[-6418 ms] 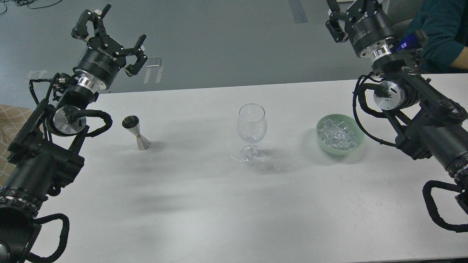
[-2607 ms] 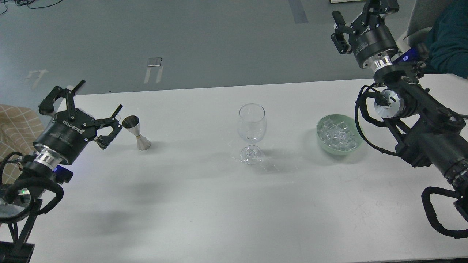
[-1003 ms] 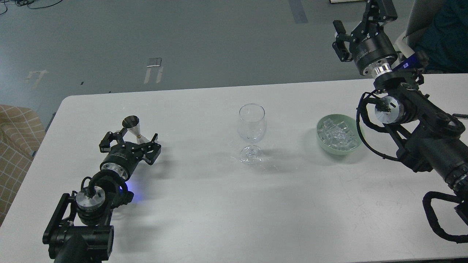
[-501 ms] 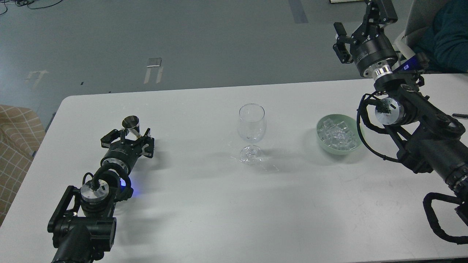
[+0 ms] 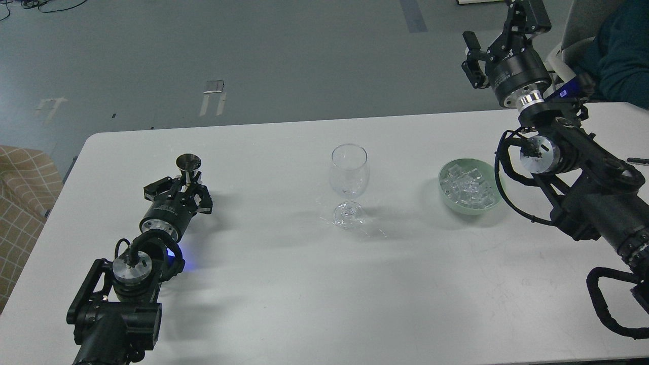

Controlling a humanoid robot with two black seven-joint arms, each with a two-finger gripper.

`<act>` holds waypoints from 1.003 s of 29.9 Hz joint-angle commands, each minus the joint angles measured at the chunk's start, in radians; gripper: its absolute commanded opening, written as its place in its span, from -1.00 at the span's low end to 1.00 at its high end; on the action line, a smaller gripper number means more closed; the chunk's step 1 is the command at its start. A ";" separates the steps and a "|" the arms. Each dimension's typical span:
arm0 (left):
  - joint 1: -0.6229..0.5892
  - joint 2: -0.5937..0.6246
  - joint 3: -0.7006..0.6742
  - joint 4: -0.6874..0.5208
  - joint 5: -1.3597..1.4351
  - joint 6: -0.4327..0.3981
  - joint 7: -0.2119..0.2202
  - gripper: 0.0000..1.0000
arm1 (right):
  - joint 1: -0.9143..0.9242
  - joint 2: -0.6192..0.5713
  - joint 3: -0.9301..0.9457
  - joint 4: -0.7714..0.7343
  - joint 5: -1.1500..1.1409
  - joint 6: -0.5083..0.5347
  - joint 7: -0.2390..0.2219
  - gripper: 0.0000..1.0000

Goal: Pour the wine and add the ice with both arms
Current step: 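Lift the jigger with the left gripper and carry it toward the wine glass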

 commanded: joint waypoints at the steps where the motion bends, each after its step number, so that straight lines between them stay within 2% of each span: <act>1: -0.001 -0.001 -0.002 0.000 -0.002 -0.004 -0.003 -0.91 | -0.001 -0.001 0.000 0.000 0.000 0.000 0.000 1.00; 9: -0.011 -0.006 -0.001 -0.066 -0.007 0.018 0.001 -0.97 | -0.006 -0.001 0.000 0.001 0.000 0.000 0.000 1.00; 14: 0.011 -0.001 0.005 -0.219 -0.007 0.110 0.017 -0.97 | -0.006 -0.003 0.000 0.001 0.000 0.000 0.000 1.00; 21: 0.065 -0.006 0.059 -0.457 -0.008 0.220 0.076 -0.96 | -0.012 0.002 0.000 0.003 0.000 0.000 0.000 1.00; 30: 0.062 -0.024 0.129 -0.616 -0.008 0.361 0.089 -0.95 | -0.017 0.005 -0.002 0.004 0.000 0.000 0.000 1.00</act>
